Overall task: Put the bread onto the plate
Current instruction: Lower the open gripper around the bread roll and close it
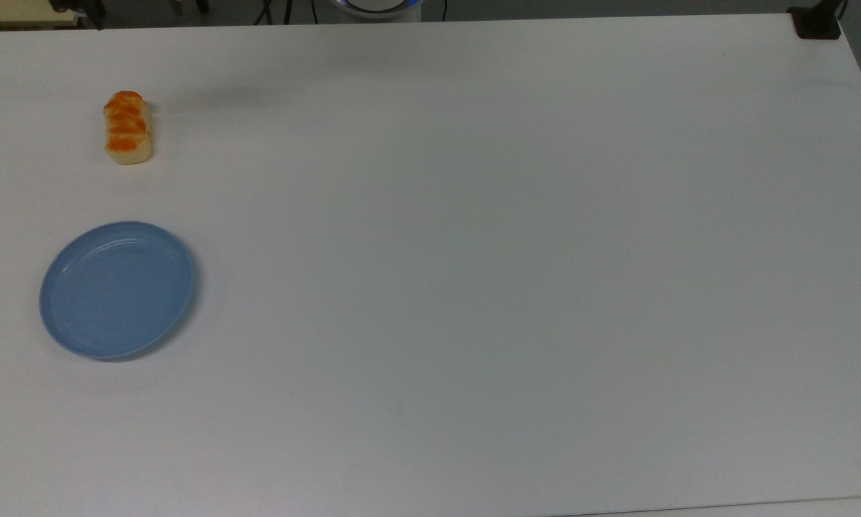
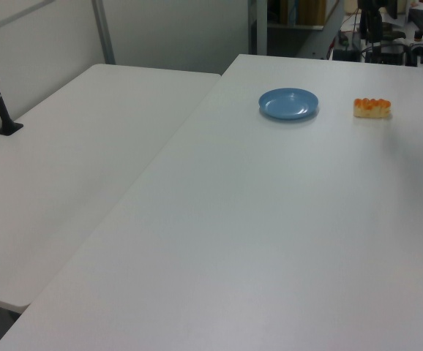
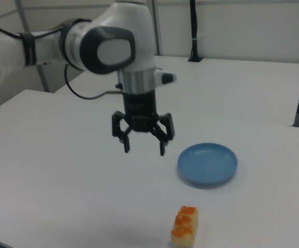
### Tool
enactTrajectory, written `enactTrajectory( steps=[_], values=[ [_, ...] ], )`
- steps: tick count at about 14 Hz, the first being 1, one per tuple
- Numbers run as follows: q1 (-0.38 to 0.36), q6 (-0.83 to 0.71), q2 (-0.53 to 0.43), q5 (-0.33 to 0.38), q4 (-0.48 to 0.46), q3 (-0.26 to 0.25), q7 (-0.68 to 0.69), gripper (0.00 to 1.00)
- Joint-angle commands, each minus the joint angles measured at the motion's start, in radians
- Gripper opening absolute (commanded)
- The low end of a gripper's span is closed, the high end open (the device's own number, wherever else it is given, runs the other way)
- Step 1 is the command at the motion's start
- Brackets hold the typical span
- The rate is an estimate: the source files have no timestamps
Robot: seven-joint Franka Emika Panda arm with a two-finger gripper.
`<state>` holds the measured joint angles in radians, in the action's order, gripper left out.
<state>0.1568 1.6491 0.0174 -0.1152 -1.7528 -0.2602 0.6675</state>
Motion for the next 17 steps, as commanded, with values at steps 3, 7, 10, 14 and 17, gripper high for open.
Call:
enactTrajectory(
  steps=[3, 7, 10, 14, 17],
  values=[
    [0.004, 0.294, -0.013, 0.022, -0.195, -0.111, 0.075, 1.0],
    [0.018, 0.501, 0.047, 0.054, -0.307, -0.128, 0.072, 1.0],
    [0.023, 0.568, 0.117, 0.134, -0.329, -0.128, 0.078, 1.0],
    [0.055, 0.635, 0.165, 0.14, -0.324, -0.128, 0.078, 1.0],
    [0.073, 0.669, 0.168, 0.14, -0.324, -0.128, 0.08, 1.0]
  ],
)
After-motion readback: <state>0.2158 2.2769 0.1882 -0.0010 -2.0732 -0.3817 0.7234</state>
